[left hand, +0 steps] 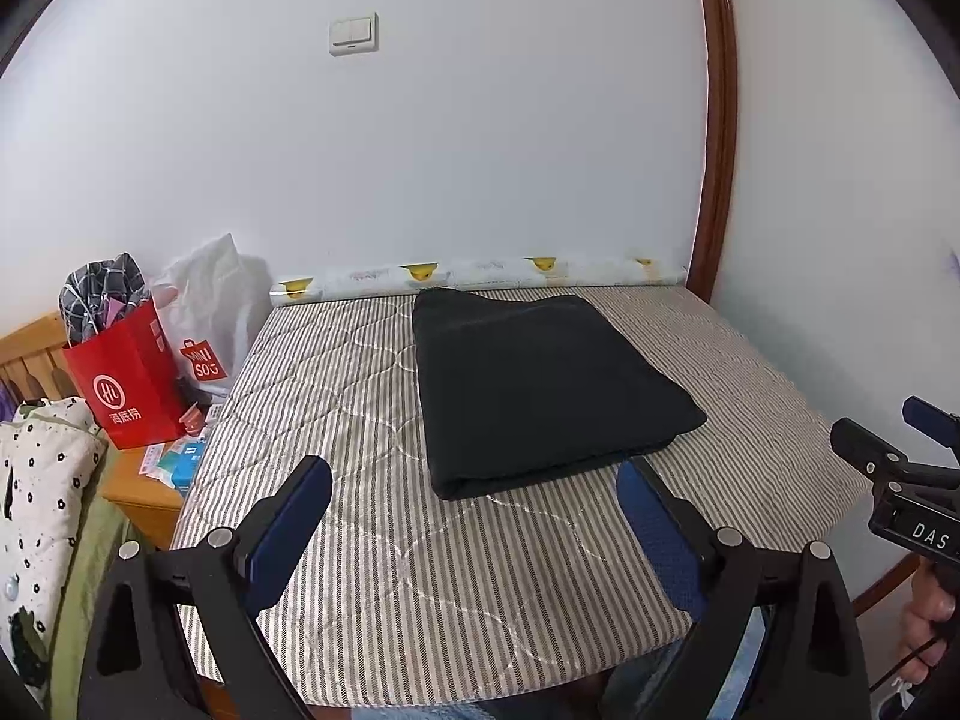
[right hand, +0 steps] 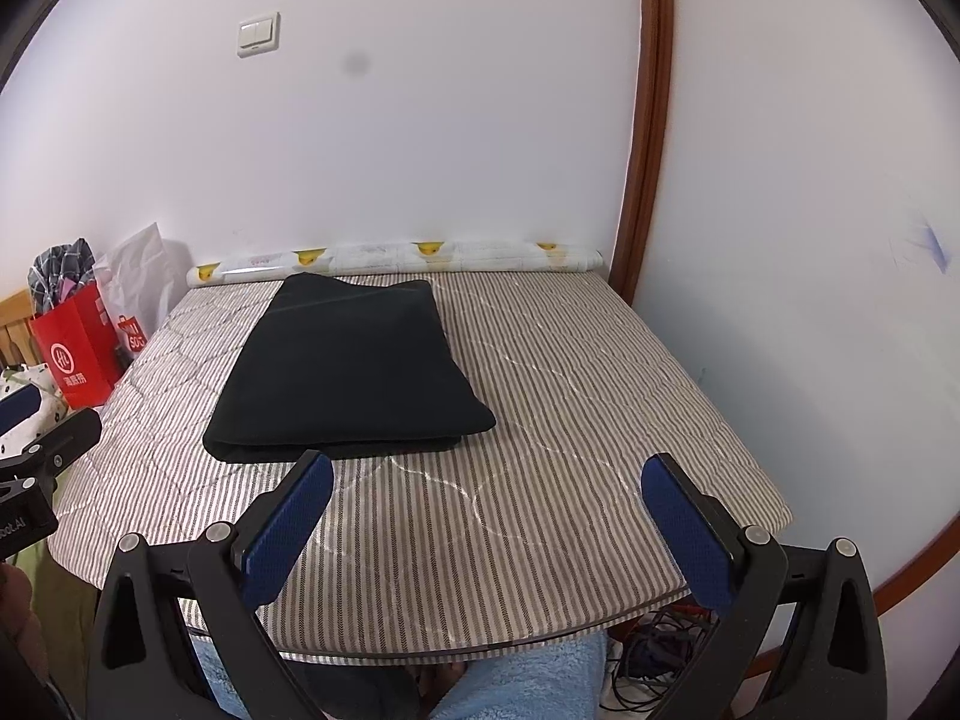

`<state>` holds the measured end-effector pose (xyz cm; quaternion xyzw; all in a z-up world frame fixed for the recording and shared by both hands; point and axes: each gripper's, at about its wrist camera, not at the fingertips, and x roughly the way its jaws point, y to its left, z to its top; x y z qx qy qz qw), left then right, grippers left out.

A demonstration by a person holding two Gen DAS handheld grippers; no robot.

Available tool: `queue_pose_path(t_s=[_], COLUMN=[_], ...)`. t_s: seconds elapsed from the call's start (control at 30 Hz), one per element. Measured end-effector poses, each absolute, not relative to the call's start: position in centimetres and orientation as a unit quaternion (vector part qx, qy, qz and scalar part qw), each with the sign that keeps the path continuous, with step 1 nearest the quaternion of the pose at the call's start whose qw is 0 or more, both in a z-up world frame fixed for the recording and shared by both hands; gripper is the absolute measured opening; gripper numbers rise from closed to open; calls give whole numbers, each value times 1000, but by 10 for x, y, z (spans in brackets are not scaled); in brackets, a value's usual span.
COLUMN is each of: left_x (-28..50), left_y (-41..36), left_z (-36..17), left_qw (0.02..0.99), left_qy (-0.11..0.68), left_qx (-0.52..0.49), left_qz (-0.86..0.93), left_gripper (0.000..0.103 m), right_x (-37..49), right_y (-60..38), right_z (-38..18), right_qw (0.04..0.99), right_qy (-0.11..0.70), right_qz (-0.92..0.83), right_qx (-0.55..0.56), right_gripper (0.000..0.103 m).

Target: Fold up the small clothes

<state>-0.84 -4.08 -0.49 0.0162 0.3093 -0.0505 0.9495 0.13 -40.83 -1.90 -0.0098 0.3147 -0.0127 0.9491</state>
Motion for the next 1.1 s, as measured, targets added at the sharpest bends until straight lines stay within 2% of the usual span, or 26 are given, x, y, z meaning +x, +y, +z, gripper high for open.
queue_pose_path(t_s=[1.1], left_x=[-7], left_y=[-40], left_z=[-6], left_qw=[949], left_qy=[310], left_qx=[16], left_qz=[-51], left_gripper=[96], right_x=[1], right_y=[-406], right_z=[-14], right_qw=[950], right_qy=[312], right_qz=[-21], right_qx=[-13], right_gripper=[101])
